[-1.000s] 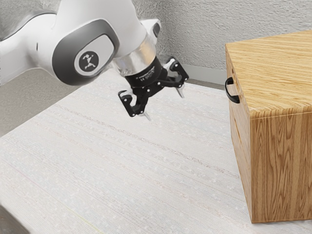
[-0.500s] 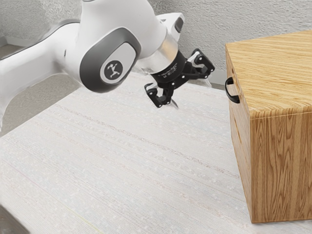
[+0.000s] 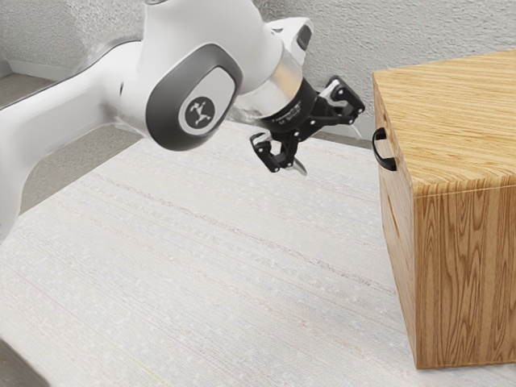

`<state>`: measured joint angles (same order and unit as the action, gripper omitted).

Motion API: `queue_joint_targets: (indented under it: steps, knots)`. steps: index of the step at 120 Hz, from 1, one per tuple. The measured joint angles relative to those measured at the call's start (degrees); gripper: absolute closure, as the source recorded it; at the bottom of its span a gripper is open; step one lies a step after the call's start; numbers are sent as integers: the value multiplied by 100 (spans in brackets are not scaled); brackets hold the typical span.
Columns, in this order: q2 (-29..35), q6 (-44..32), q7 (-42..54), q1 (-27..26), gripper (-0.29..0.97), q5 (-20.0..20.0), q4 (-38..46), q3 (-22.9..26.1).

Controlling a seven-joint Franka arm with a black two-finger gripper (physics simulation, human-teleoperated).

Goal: Pull the drawer handle with one arm to open the drawer

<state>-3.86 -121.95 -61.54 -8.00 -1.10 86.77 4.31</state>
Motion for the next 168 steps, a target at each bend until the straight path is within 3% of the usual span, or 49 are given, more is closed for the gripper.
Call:
queue_joint_targets:
  steps: [16,49,62,97,168]
  knots:
    - [-3,-10,-112,38,0,-262,8,-10]
    - [-106,-19,-211,50,0,-356,-49,31]
    - [-146,-39,-235,29,8,-361,-75,42]
    - [-272,-131,-279,-11,24,-217,-250,43]
    - [-388,-335,-251,-32,28,-45,-243,238]
